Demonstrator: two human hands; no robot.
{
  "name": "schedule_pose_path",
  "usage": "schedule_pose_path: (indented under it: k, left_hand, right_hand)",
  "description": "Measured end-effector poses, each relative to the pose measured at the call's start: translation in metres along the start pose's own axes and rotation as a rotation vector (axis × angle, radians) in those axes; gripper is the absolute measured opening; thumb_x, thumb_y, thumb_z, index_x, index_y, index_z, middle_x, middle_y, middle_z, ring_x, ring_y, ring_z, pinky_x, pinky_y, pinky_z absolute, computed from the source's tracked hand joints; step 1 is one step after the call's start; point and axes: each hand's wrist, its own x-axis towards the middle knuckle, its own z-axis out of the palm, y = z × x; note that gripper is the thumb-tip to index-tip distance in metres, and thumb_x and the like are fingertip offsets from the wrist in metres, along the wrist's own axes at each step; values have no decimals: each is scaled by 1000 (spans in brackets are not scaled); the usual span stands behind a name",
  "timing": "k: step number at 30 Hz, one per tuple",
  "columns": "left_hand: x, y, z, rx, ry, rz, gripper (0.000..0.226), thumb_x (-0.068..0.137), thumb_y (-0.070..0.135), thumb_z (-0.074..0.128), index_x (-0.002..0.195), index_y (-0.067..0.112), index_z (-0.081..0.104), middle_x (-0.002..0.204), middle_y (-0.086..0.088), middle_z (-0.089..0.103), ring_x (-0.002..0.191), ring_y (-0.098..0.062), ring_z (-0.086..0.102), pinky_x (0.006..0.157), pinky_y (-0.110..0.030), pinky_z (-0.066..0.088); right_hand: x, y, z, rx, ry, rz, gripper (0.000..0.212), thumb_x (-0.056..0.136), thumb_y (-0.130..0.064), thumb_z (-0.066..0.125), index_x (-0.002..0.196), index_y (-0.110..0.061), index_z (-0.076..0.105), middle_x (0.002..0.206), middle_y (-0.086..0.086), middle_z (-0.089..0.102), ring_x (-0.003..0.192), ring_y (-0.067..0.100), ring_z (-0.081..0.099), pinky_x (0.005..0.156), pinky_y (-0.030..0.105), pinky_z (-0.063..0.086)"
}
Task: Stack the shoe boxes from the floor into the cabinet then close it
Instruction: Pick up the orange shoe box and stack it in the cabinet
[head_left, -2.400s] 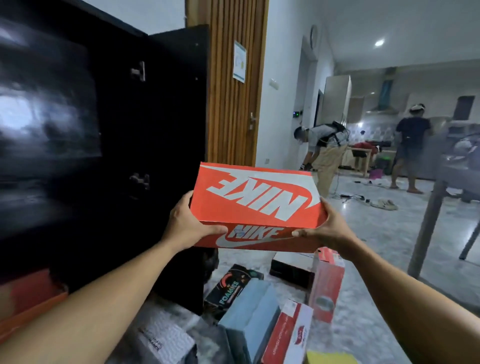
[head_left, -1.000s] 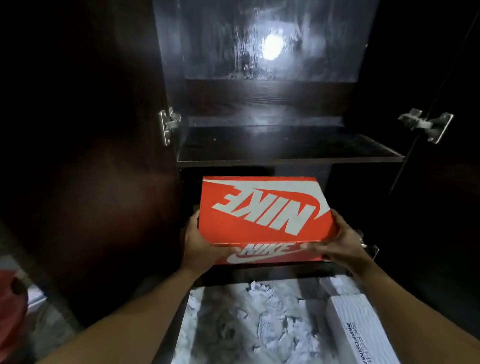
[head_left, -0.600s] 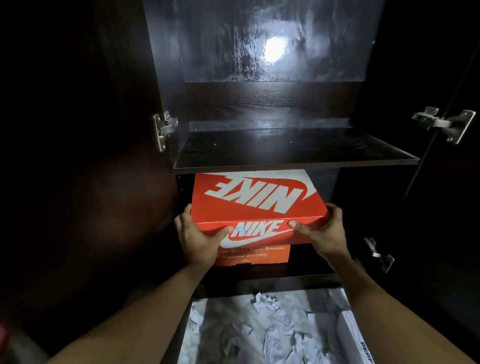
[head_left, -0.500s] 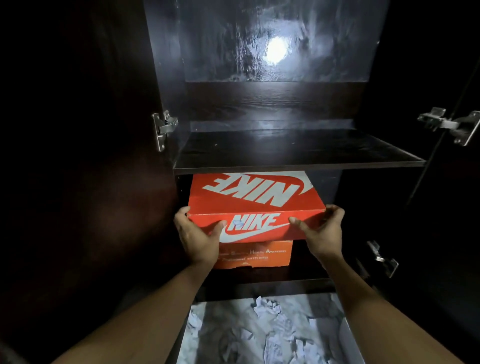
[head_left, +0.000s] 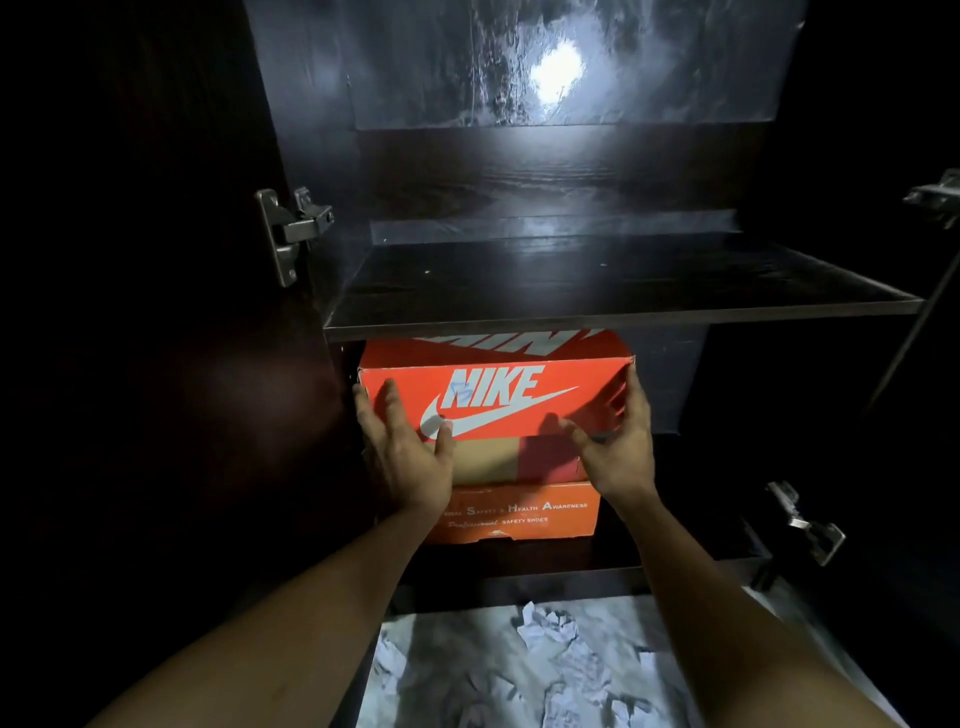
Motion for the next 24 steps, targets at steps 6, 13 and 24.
schedule_pose_path:
  k: [6,13,24]
  left_hand:
    - [24,1,4,205,-93,-12,79,90,42,66,157,22,27,165,-9,6,141,-35,28,106,-48,38]
    - [28,6,10,157,-181,-34,84,89,35,71,158,23,24,166,-1,-3,137,-27,42,100,-32,44]
    - [20,34,-33,87,-386,-79,90,85,34,75,157,15,23,160,-7,25,147,-25,28,116,-33,27]
  right_hand:
    - [17,3,12,-63,-28,30,120,66,-40,88,159,-29,14,162,0,20,147,24,28,114,49,34]
    - [30,-1,21,-47,-125,96,130,58,-48,88,159,-33,7,163,-1,13,149,27,20,117,59,29]
    - [-6,-30,-8,-182,-177,111,116,74,-35,86,159,-19,10,164,8,16,152,27,14,122,48,23]
